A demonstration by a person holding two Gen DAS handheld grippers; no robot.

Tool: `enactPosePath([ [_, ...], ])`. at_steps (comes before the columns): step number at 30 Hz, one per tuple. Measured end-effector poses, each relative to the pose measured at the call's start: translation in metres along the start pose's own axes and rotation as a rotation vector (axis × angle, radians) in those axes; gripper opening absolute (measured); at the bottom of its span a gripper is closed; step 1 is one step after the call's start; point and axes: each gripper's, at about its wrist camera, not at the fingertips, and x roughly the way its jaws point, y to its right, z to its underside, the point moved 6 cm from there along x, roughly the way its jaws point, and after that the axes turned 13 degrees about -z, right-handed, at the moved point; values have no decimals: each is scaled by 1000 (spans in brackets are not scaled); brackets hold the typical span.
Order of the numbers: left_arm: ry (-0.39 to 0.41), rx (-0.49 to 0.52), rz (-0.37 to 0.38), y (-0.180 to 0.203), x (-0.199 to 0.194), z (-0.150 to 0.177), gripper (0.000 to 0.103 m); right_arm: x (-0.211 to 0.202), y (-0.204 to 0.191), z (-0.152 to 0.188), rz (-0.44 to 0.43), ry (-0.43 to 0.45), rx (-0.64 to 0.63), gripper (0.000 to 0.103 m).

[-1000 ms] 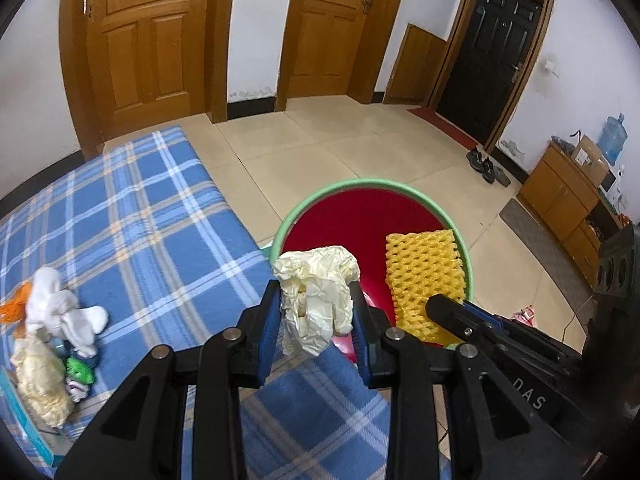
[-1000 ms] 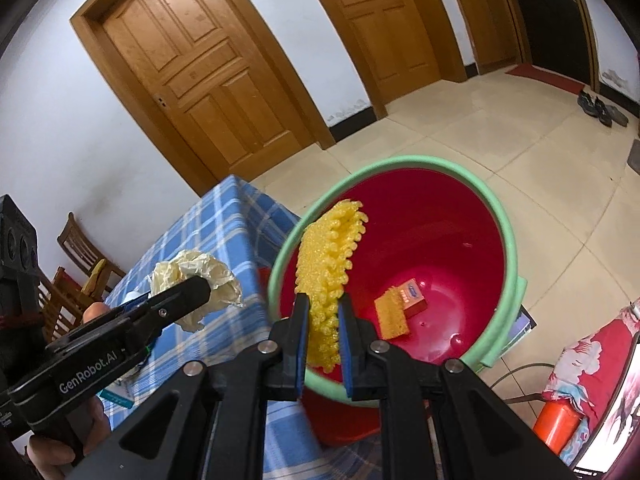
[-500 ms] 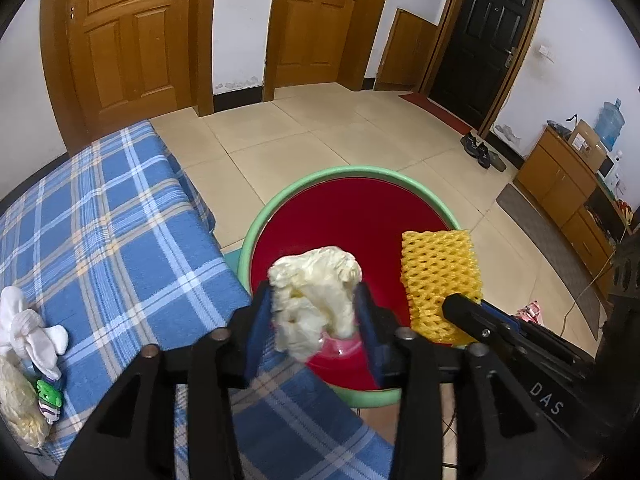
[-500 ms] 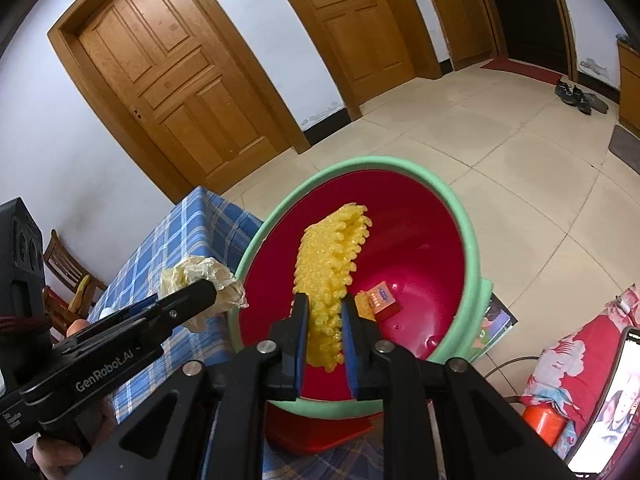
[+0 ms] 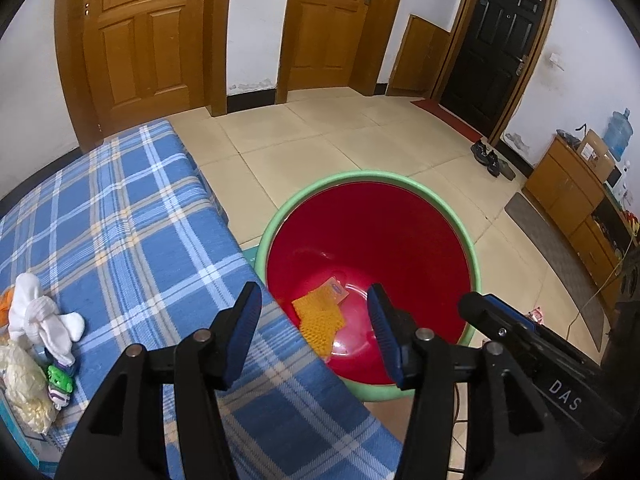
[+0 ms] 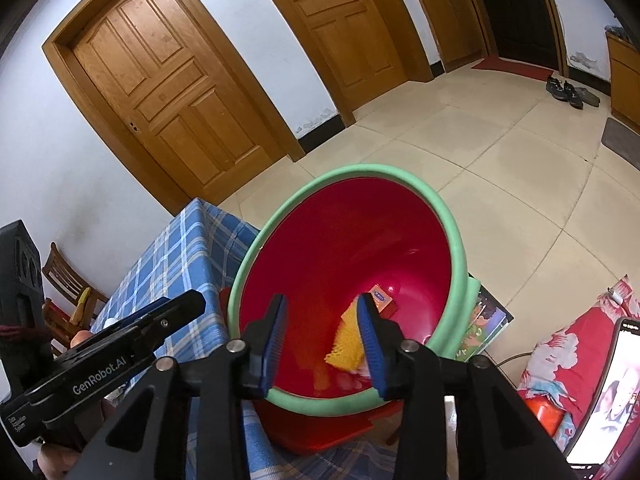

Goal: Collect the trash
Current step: 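Open both grippers to drop the tissue and foam net into the bucket, then move both open tools back over the table toward the trash pile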

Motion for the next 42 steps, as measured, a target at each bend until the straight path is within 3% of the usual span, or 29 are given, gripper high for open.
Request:
enactPosePath([
  [18, 46, -78, -23, -39, -43, 14, 55, -14, -37, 12, -45, 3, -47, 50],
  [42, 92, -211, -101, -114, -88, 41, 55, -8, -98, 43, -118, -64, -150, 58],
])
